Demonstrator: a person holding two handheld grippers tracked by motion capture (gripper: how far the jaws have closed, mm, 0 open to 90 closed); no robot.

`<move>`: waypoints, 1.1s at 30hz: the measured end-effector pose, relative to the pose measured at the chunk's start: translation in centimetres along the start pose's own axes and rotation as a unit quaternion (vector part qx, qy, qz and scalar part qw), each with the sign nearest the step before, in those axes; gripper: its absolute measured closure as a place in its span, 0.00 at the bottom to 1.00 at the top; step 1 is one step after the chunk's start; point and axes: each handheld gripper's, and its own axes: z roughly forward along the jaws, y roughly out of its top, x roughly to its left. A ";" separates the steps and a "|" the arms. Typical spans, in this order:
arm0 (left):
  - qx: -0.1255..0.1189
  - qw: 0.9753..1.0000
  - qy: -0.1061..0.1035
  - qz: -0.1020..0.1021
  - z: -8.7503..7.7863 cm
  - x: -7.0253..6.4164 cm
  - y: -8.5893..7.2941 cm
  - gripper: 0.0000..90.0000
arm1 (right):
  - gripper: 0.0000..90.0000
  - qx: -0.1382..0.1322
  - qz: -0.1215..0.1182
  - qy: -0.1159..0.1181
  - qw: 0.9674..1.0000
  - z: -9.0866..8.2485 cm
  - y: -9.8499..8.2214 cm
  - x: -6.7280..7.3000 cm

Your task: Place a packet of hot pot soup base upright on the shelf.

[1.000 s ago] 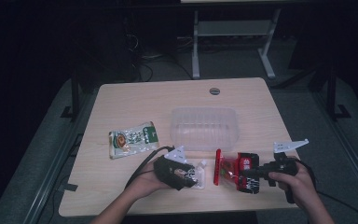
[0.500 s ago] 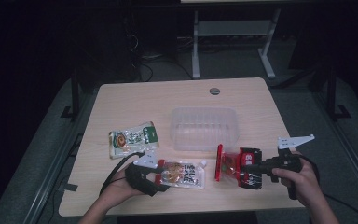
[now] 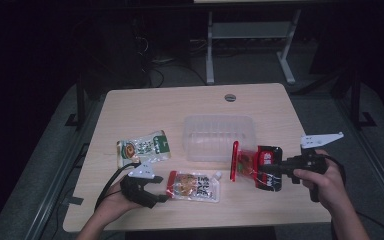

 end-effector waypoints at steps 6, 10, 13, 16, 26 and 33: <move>-0.005 1.000 0.003 0.000 -0.1 0.1 0.1 0.34 | 1.00 -0.013 -0.013 -0.016 1.000 -0.6 1.7 -0.4; -0.010 1.000 0.008 0.002 -0.3 0.3 -0.1 0.34 | 1.00 -0.018 -0.021 -0.035 0.999 -0.9 3.2 -1.0; -0.009 1.000 0.009 0.001 -0.4 0.5 -0.2 0.34 | 1.00 -0.019 -0.029 -0.047 0.998 -1.0 4.2 -1.3; -0.008 1.000 0.009 0.000 -0.5 0.6 -0.2 0.34 | 1.00 -0.019 -0.034 -0.060 0.997 -0.9 5.2 -1.8; -0.003 1.000 0.008 0.004 -0.5 0.7 -0.3 0.34 | 1.00 -0.010 -0.029 -0.095 0.995 -0.1 6.6 -4.1; -0.005 1.000 0.008 0.002 -0.4 0.7 -0.3 0.34 | 1.00 0.000 -0.017 -0.107 0.994 -0.1 6.0 -4.9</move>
